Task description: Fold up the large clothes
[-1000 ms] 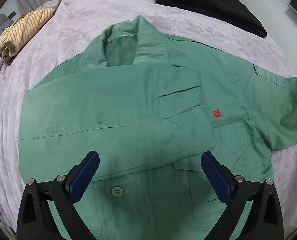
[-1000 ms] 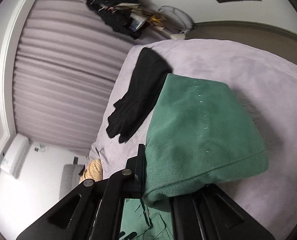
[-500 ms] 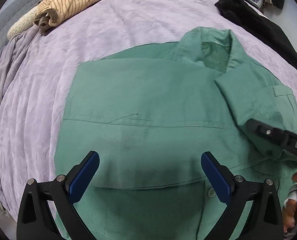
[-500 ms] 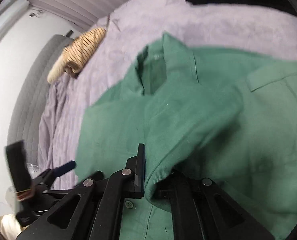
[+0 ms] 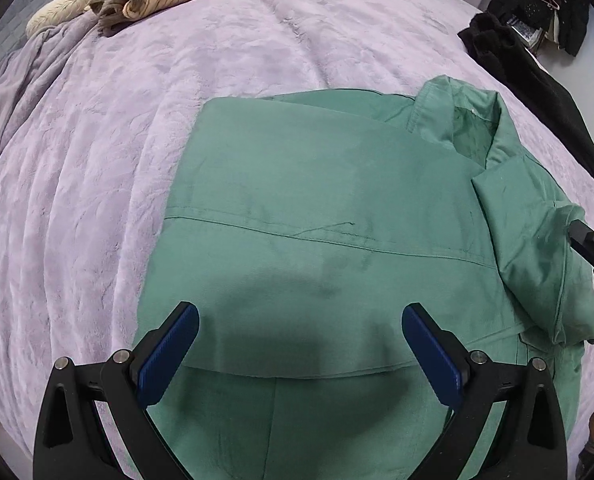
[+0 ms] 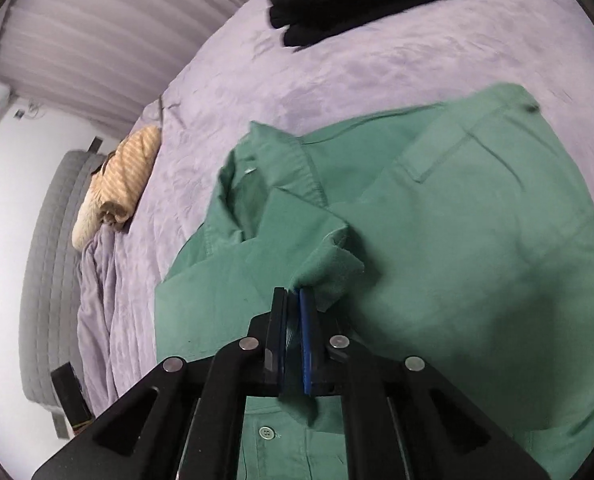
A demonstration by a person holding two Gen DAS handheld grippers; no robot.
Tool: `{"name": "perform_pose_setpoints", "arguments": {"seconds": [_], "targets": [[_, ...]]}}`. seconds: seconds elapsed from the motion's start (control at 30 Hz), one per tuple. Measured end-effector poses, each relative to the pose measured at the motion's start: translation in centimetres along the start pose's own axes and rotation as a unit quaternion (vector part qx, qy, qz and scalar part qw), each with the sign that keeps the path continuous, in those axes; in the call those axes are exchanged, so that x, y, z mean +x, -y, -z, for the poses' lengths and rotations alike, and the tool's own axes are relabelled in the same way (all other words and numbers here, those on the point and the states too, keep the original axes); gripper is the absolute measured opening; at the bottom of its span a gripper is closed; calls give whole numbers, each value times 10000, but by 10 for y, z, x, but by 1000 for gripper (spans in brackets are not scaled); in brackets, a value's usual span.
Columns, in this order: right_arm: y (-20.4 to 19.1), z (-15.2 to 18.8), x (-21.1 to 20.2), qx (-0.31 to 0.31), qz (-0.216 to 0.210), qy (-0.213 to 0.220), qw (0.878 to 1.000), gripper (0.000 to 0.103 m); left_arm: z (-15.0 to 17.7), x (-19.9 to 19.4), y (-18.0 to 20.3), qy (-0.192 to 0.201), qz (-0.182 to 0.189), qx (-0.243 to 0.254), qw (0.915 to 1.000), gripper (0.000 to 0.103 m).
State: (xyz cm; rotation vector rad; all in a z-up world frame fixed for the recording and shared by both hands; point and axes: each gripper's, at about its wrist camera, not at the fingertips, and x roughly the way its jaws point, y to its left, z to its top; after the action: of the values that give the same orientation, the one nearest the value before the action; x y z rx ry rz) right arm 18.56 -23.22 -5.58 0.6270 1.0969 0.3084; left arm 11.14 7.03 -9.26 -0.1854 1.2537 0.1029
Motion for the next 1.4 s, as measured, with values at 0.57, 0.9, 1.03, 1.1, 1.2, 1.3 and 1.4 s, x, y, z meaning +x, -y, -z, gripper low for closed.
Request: {"name": "perform_pose_setpoints", "arguments": {"seconds": [0.57,0.9,1.03,1.1,1.2,1.3,1.4], "targets": [[-25,71,2,-585,78,-748,9954,70,-17,4,36,-7,761,384,9964,102],[20,17,15,369,-287,-138,9988,8,-29,0,48,-11,1038,276,9942,102],[-71,40,33,-1776,-124,-419,9831,8,-34,8,11,-97,993,-108,9950,102],[-97,65,47,-2636,191,-623,9624,11,-34,13,0,-185,1063,-269,9938,102],[-112,100,73,-3392,711,-1099,9316,24,-31,23,-2,-378,1219,-329,9913,102],[-101,113,69,-3142,637,-1421,9365,53,-28,32,13,-547,1425,-139,9882,102],[-73,111,36,-2461,378,-1412,9582,57,-29,46,35,-777,1587,58,9842,102]]}}
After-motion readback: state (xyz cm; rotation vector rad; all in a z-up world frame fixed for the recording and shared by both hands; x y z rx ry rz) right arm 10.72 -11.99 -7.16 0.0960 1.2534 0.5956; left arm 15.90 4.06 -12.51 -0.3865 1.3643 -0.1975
